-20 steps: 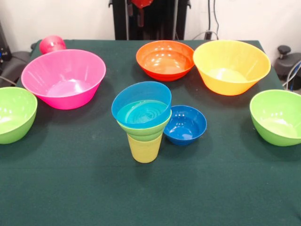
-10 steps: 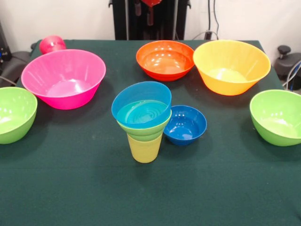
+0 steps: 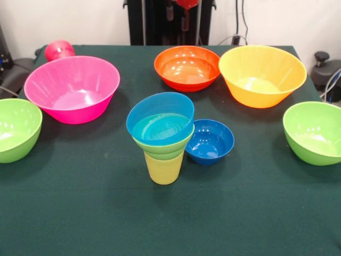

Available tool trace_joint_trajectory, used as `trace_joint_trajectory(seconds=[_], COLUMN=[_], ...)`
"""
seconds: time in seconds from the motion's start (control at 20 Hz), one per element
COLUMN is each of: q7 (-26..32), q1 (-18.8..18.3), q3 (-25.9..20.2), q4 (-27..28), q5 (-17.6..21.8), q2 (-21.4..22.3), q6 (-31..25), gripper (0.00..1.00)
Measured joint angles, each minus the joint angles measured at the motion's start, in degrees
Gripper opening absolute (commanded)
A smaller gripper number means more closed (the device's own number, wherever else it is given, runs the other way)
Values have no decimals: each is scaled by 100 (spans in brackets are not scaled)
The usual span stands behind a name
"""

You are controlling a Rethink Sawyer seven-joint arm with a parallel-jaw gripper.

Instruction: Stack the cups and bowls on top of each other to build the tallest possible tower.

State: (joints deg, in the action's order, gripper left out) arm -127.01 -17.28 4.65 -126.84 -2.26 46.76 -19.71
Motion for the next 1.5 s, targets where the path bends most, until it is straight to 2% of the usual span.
trace_joint_trajectory(seconds=[0.55, 0.95, 1.3, 1.5], q7=[-4, -158, -615, -1067], q1=[606, 1235, 1873, 2279], q3=[-58, 55, 378, 623], q4=[126, 512, 1111, 1677], q5=[-687, -1334, -1890, -2208], q2=[-67, -242, -539, -800], q6=[0, -1, -25, -225], gripper=[100, 100, 100, 100])
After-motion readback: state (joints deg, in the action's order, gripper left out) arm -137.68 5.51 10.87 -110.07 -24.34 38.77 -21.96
